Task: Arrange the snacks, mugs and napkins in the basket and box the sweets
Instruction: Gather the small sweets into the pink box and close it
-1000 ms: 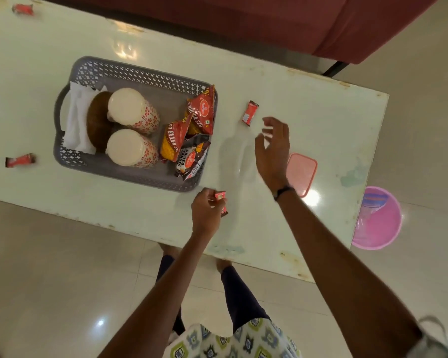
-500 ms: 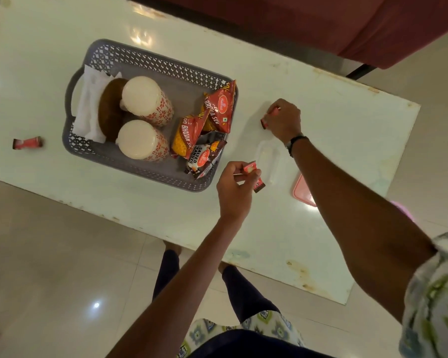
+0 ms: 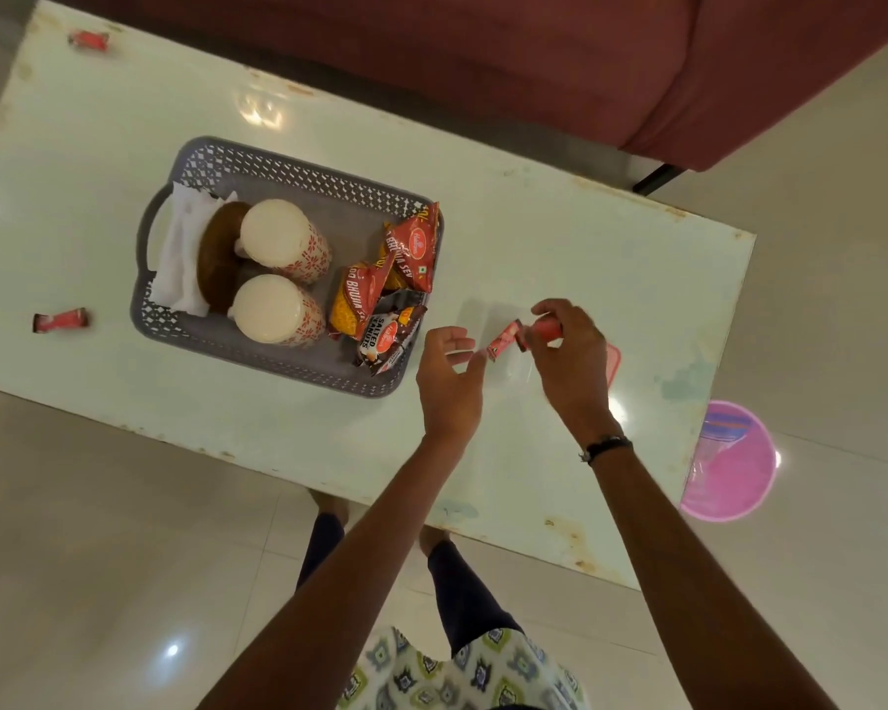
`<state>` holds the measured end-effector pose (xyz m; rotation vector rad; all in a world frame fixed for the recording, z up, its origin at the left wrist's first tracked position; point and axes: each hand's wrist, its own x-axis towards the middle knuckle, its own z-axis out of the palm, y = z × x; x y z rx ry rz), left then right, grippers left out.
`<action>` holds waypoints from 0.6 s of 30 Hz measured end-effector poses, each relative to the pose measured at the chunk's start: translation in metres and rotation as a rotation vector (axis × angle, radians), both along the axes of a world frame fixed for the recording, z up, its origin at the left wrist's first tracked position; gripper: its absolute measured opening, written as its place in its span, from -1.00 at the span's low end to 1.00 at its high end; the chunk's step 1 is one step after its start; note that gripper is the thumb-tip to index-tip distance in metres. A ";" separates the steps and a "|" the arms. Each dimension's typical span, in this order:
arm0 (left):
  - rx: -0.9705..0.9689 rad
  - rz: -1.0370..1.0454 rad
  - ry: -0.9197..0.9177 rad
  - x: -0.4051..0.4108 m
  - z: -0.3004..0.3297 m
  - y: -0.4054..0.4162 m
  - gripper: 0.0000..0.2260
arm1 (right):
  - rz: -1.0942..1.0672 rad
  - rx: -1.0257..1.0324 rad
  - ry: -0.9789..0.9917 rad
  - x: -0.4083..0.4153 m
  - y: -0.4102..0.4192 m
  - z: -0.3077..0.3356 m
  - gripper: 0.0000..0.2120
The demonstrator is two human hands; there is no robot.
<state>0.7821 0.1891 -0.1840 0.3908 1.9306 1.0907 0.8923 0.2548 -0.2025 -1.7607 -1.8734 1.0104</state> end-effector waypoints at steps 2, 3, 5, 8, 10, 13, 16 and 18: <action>0.002 -0.004 -0.015 -0.006 0.006 -0.002 -0.75 | 0.087 -0.071 -0.046 -0.002 -0.004 0.003 -0.74; 0.008 -0.001 -0.028 -0.009 0.009 -0.003 -0.76 | 0.099 -0.076 -0.067 -0.003 -0.005 0.006 -0.71; 0.019 0.009 -0.054 -0.018 0.014 -0.005 -0.79 | 0.075 -0.047 -0.078 -0.008 -0.005 0.012 -0.71; 0.027 0.033 -0.073 -0.036 0.020 -0.007 -0.79 | 0.058 -0.030 -0.041 -0.023 -0.006 0.023 -0.75; 0.043 0.064 -0.086 -0.052 0.025 -0.009 -0.79 | 0.082 -0.018 -0.022 -0.041 -0.006 0.030 -0.75; 0.090 0.127 -0.103 -0.084 0.029 -0.014 -0.81 | 0.151 0.041 0.005 -0.081 -0.006 0.039 -0.75; 0.140 0.159 -0.067 -0.130 0.031 -0.025 -0.85 | 0.254 0.129 0.033 -0.136 -0.006 0.045 -0.77; 0.134 0.201 -0.046 -0.167 0.027 -0.035 -0.83 | 0.310 0.160 0.060 -0.180 -0.007 0.045 -0.79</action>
